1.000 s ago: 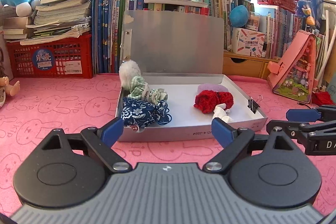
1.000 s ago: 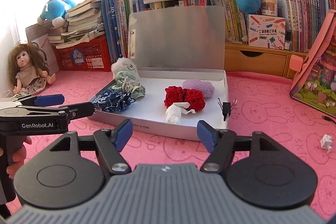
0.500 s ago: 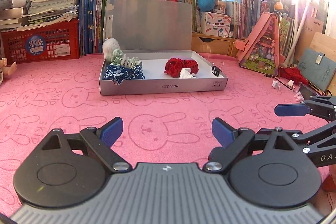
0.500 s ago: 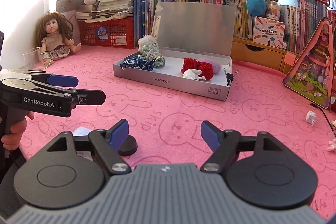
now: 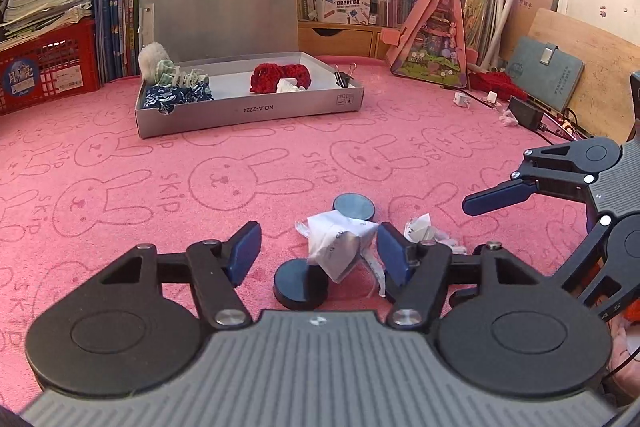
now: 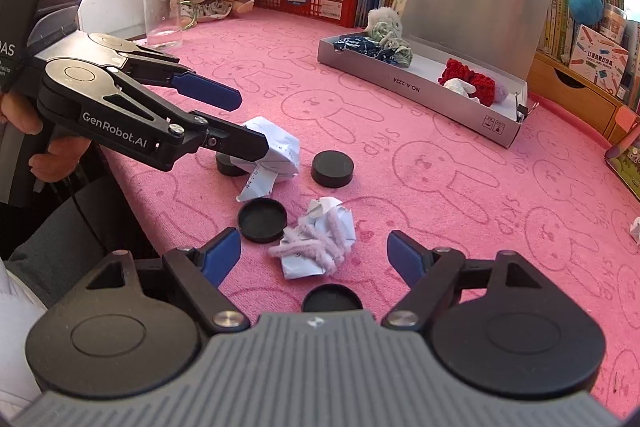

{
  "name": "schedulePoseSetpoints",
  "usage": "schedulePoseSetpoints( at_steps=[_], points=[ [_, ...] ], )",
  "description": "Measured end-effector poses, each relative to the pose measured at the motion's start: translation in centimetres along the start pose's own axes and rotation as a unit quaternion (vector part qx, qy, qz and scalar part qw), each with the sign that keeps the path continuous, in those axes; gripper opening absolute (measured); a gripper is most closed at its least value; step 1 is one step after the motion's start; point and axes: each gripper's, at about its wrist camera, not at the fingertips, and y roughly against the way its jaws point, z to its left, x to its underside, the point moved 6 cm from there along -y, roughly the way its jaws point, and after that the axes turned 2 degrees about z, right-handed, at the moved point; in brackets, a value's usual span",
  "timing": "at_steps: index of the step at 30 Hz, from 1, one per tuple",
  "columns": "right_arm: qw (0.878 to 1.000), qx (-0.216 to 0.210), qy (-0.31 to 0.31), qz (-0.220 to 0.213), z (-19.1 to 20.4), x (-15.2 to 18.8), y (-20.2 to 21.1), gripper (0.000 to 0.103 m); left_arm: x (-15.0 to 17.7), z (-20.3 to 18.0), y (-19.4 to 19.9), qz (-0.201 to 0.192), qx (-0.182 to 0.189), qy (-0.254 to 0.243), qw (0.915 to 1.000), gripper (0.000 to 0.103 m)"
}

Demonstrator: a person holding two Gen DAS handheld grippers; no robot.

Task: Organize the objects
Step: 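Move left tool to the folded white paper while right approaches crumpled tissue, then grasp the folded white paper with left gripper while right grasps crumpled tissue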

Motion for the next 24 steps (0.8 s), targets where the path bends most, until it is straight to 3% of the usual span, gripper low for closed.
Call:
schedulePoseSetpoints(
  at_steps=[5,8,19,24],
  points=[
    [1.000,0.004,0.005,0.011,0.3,0.5,-0.7,0.085,0.5,-0.3,-1.4,0.014,0.004,0.004,0.9999,0.053],
    [1.000,0.014,-0.001,0.008,-0.3,0.4,-0.5,0.083,0.1,-0.2,-1.8,0.012,0.000,0.014,0.9998,0.037],
    [0.996,0.075,-0.056,0.010,-2.9,0.0,-1.6,0.083,-1.3,3.5,-2.0,-0.006,-0.079,0.046,0.9958,0.036],
    [0.987,0.135,-0.092,-0.009,-4.6,-0.6,-1.9,0.085,-1.1,4.4,-1.9,-0.003,-0.109,0.043,0.9931,0.038]
  ],
)
